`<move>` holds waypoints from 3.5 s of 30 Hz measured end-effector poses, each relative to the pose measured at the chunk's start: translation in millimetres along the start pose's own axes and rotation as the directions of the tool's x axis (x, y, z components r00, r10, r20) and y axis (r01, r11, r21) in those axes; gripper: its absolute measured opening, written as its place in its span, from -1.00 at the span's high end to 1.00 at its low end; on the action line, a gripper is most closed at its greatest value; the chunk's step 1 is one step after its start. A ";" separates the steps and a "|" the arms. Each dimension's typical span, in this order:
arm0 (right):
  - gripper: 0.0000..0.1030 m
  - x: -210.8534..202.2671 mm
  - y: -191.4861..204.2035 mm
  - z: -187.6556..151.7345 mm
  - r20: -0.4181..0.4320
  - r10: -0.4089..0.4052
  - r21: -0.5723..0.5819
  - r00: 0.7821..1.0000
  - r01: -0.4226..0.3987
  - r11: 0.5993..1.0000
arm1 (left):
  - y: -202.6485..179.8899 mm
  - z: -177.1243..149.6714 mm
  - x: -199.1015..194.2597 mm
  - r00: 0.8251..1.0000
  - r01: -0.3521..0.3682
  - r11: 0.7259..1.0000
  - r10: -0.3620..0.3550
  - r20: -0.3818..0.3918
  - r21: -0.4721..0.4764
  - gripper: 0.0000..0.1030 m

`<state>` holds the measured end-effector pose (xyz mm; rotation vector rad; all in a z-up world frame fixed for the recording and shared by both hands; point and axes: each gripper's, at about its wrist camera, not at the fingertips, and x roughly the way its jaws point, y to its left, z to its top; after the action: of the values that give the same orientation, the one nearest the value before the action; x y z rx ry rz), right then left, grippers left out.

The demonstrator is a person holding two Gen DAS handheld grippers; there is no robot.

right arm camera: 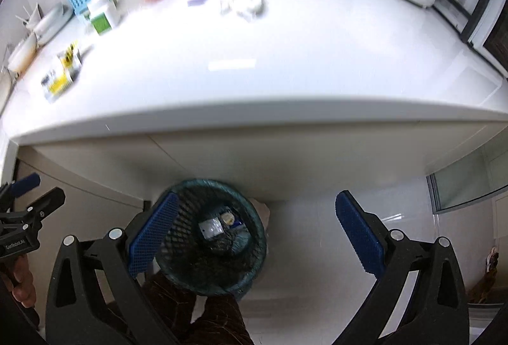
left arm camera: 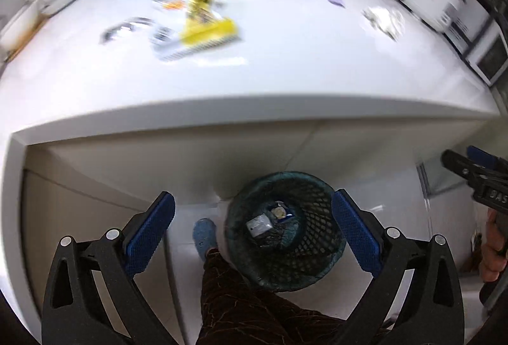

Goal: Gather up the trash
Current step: 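Raise both tools back up over the counter toward the remaining trash, then grasp the yellow snack bag with the left tool while the right tool grasps the white tissue, then carry the yellow snack bag and white tissue down over the green wastebasket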

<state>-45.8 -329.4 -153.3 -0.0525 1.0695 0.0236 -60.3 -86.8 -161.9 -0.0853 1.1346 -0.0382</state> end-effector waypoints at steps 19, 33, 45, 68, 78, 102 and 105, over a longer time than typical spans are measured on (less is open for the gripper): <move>-0.85 -61.4 17.6 89.5 0.118 -0.033 0.002 0.993 0.033 0.999 | 36.1 79.1 -69.3 0.994 -0.049 0.994 0.058 0.090 -0.100 -0.87; -0.85 -32.5 26.2 136.8 0.085 -0.023 0.005 0.996 0.022 1.000 | 39.3 125.9 -50.5 0.996 -0.074 0.992 0.079 0.044 -0.101 -0.86; -0.85 16.6 31.8 176.2 0.014 -0.022 0.022 1.000 0.022 1.000 | 53.2 154.5 -10.9 0.996 -0.090 0.990 0.086 -0.040 -0.110 -0.86; -0.31 98.1 18.2 222.1 -0.161 -0.018 0.116 0.987 0.037 0.993 | 64.4 167.5 56.4 0.977 -0.095 0.989 0.070 -0.204 -0.116 -0.57; 0.63 109.5 17.4 219.3 -0.205 -0.031 0.123 0.978 0.057 0.991 | 53.3 179.2 51.8 0.974 -0.053 0.992 0.026 -0.224 -0.116 0.27; 0.75 54.2 34.5 209.9 -0.088 -0.013 0.080 0.996 0.020 0.997 | 52.3 185.3 17.2 0.991 -0.038 0.997 0.029 -0.127 -0.067 0.54; 0.75 45.0 36.9 206.8 -0.069 -0.006 0.073 0.998 0.011 0.997 | 49.3 182.8 10.6 0.993 -0.036 0.998 0.029 -0.113 -0.060 0.54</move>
<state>155.3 -281.6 -94.7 0.0087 1.1376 -0.0254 109.2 -29.6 -99.1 -0.1213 1.2496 0.0220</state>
